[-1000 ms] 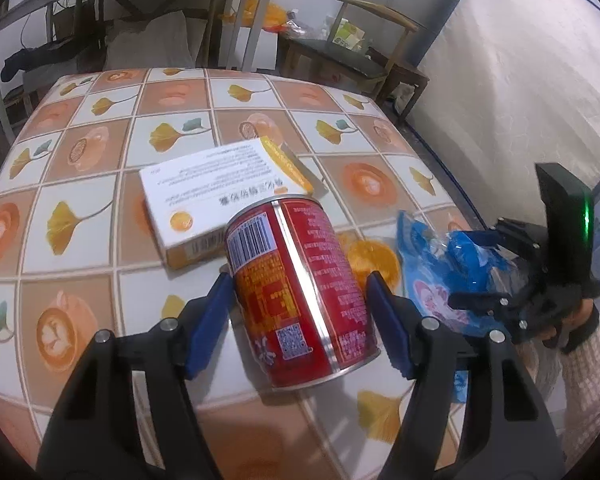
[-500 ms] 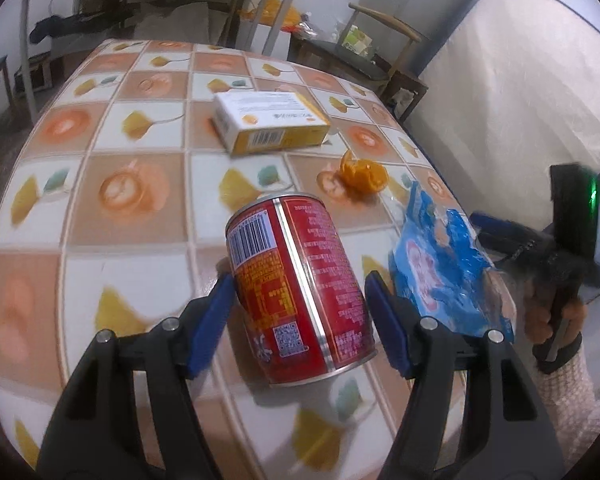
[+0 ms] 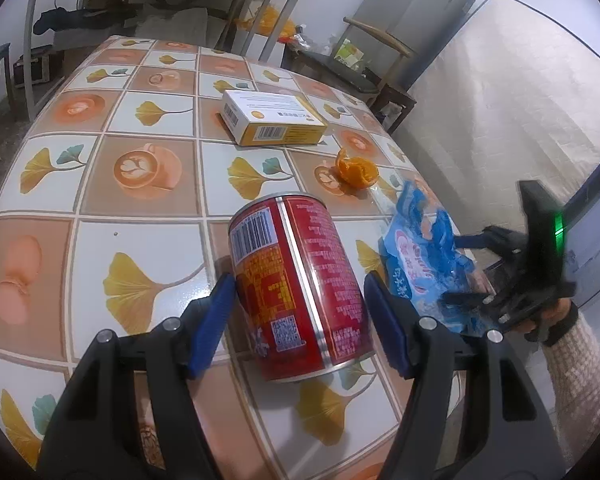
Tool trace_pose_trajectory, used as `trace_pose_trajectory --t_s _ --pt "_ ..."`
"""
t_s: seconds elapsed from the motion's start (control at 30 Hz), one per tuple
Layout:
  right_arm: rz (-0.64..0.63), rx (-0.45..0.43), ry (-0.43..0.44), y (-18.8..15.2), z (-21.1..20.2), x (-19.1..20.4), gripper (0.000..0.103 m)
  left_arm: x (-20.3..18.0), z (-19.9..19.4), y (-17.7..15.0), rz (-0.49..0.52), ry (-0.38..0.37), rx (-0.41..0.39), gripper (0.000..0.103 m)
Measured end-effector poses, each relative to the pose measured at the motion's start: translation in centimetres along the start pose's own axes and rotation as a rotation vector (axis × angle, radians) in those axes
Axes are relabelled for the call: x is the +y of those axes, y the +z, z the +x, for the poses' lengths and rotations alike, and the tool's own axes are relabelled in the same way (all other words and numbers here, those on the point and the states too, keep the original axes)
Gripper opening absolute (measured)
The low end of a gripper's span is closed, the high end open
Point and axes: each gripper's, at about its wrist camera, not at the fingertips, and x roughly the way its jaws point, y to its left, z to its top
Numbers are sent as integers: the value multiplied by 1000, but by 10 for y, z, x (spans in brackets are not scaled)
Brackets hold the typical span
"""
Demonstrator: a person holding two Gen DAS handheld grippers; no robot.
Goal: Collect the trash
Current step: 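Grasp the blue snack wrapper with the right tool while the left tool closes around the red can, then lift the blue wrapper with the right tool while the left tool holds the red can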
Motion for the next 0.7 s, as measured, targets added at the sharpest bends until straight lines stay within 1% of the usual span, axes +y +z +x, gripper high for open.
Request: trace_pose_trajectory --t_s 0.03,0.07,0.1,0.2,0.33,0.53,0.63,0.7 --pt "-22 31 -4 1 8 2 97 1 0 0 -2 -3 0 63" --pt "-46 39 -11 2 12 4 97 1 0 -1 -3 -8 1 63" --pt "-51 45 0 2 13 4 97 2 0 -1 -4 -10 1 63" --pt "-51 69 -4 3 14 4 97 3 0 -1 -9 -20 1 63" --pt "-76 98 7 0 11 15 97 3 0 -1 -6 -28 3 62" --pt "-47 113 35 -3 7 25 97 3 1 -1 2 -32 6 62" --pt "-82 122 -3 -4 8 32 97 3 1 -2 -1 -35 5 62" --pt "-68 124 -6 -4 7 31 97 3 2 -1 -6 -40 5 62"
